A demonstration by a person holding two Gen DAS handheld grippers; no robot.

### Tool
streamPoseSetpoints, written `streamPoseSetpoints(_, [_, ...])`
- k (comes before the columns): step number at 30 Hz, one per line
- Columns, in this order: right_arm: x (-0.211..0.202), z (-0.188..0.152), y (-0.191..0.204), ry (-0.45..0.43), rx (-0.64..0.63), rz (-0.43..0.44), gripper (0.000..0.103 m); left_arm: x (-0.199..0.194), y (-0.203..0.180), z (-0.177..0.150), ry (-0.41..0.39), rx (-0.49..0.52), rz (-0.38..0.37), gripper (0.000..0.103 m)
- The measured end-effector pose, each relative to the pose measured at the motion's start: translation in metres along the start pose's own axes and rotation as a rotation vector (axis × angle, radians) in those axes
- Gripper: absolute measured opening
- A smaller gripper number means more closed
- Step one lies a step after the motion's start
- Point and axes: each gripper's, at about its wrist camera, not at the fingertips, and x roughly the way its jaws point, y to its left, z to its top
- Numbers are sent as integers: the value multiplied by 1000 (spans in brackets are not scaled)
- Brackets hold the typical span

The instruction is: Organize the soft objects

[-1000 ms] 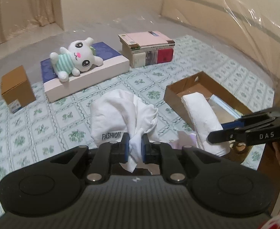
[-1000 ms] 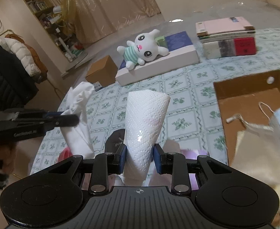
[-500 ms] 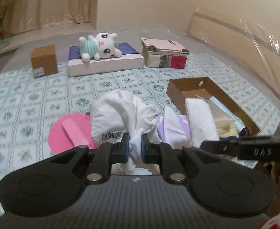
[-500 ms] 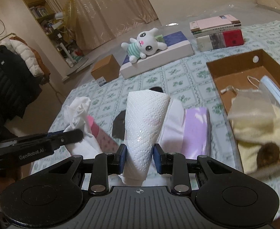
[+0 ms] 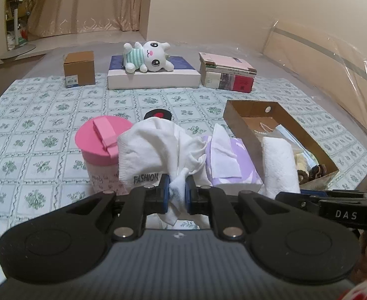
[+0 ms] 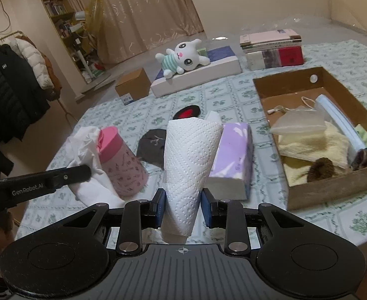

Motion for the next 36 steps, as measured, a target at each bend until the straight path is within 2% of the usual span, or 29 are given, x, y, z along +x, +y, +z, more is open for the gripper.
streamPoseSetpoints(10, [-9,-13,-4,-3,-39,-44,31,-3,-6,-16,-1,-29,18,11])
streamPoseSetpoints(18, [-11,-21,-9,3,-85,-103,31,2,-9,-26,19,-36,1,11])
streamPoseSetpoints(29, [-21,-26,-28,-8,-101,-181,31,16,-28,-30,42,-27,-42,11])
streamPoseSetpoints(36, [-34,-24,-49,-28,-83,-233,31,31,-53,-27,59,5,-103,11])
